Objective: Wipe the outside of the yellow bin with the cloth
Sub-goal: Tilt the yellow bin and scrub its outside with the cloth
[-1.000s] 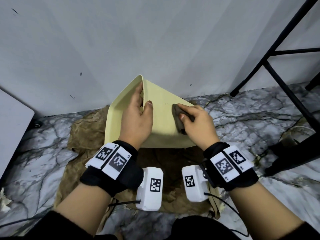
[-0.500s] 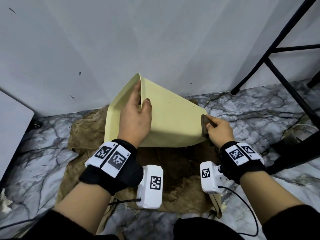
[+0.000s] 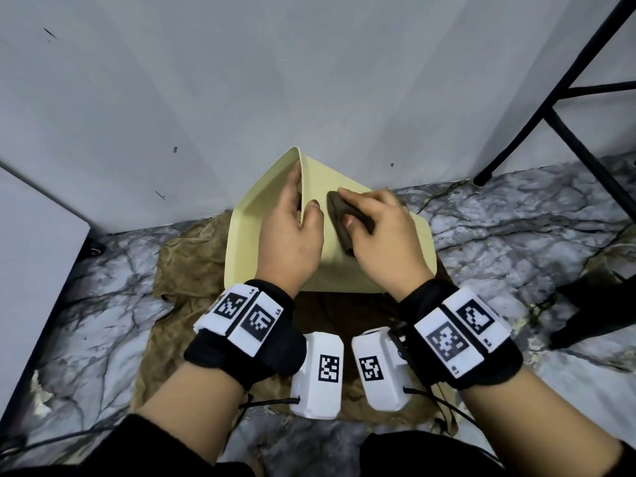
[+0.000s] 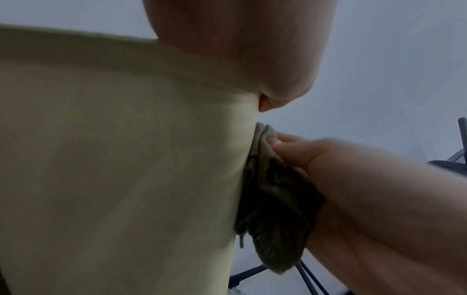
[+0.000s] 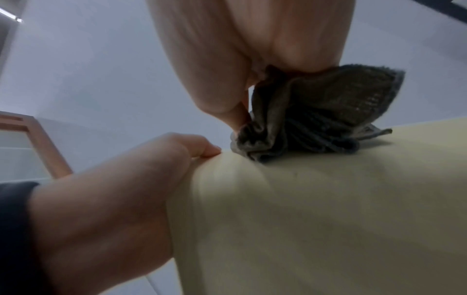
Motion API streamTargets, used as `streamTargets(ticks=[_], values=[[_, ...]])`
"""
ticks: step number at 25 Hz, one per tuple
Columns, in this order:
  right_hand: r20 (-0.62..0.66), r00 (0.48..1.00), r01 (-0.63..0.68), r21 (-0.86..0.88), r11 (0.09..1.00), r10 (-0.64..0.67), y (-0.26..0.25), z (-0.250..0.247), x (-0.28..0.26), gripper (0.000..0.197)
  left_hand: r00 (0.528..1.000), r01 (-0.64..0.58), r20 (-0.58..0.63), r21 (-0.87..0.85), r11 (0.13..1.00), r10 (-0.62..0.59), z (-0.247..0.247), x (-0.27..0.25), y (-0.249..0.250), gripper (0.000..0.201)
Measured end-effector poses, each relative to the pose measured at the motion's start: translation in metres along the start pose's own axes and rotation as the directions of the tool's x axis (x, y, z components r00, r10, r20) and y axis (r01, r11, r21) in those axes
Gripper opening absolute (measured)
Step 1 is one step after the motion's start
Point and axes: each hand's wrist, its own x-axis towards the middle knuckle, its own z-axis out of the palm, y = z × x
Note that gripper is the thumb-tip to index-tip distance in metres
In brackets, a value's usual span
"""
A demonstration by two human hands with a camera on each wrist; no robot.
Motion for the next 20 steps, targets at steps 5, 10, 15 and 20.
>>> streamTargets(ticks=[5,10,15,20], values=[[0.047,0.998,-0.046,0.138,0.989,0.039,-0.002,-0.001,0.005,0.035,1.000,-0.007,0.009,-0.017,1.000,0.007,-0.001,0.001,0.000,0.051],[0.038,0.991,-0.135,0.146,0.980,0.131,0.024,-0.009,0.015,0.034,1.000,0.005,0.019,-0.044,0.999,-0.004,-0.002,0.000,-0.001,0.053],[0.033,0.958,-0.287,0.086,0.954,0.285,0.072,-0.019,0.022,0.034,0.997,0.062,0.053,-0.113,0.992,-0.056,-0.006,0.004,-0.003,0.052],[0.023,0.912,-0.409,0.075,0.909,0.409,0.110,-0.031,0.017,0.034,0.979,0.060,0.196,-0.040,0.997,-0.051,-0.013,0.008,-0.001,0.055]])
